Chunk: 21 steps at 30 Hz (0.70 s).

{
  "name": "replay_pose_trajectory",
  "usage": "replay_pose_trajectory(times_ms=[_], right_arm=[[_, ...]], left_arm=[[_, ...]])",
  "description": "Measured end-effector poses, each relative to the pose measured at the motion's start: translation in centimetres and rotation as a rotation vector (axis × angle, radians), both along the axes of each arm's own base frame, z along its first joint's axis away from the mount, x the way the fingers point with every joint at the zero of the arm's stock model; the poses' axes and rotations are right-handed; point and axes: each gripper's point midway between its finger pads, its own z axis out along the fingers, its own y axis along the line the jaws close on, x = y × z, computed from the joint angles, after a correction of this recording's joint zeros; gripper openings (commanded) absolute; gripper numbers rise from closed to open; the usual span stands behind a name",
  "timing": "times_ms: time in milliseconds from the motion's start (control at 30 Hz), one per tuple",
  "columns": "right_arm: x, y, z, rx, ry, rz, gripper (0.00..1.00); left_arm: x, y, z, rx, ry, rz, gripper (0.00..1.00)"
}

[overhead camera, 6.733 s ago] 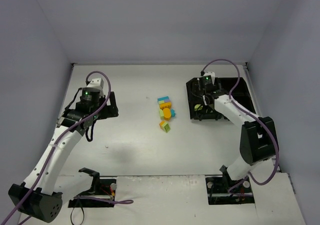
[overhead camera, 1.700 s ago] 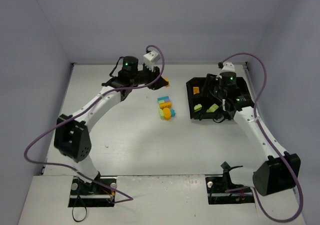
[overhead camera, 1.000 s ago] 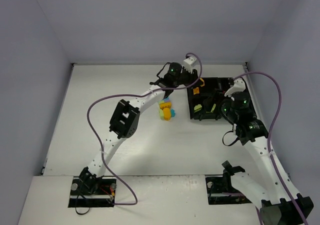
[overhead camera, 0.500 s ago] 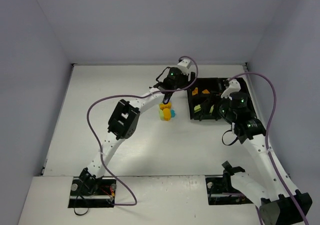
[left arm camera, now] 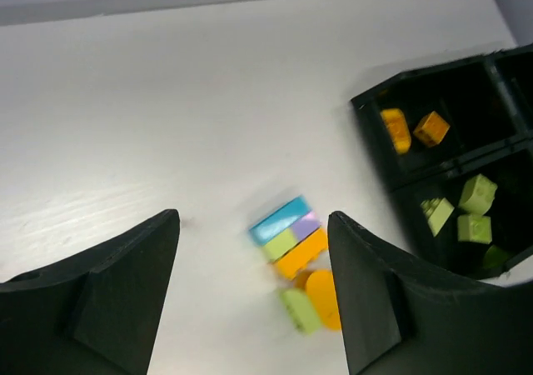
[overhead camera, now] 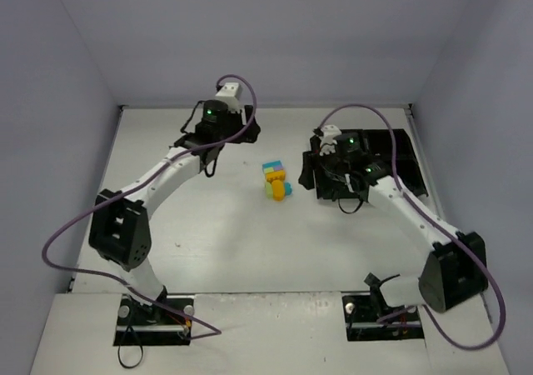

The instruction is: Sort the legos into containers by color

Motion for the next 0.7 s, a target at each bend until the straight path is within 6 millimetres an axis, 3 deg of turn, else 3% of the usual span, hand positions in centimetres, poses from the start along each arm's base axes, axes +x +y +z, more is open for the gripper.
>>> replay_pose_trajectory(times_ms=[133,367,533,700], right_arm=[[0.6,3.4,-2.2,-0.001,0.057,0.158,0.61],[2.5,5.5,-7.1,-0.024,0.142,0.253,0.62],[2.3,6.6,-10.5,-0.034,0.192,0.308,0.64],[2.3,8.3,-12.1,-0.041,0.183,0.348,0.66]], left_arm=[[-3.3,4.1,-1.6,0.065,0.046,-0.005,0.65],[-9.7,7.5,-6.7,0.169,0.175,-0.047,0.65],[-11.6,9.6,-6.4,0.195,0.157,-0.030,0.65],[-12.6,10.2,-5.2,0.184,0.115,-0.021,0.65]])
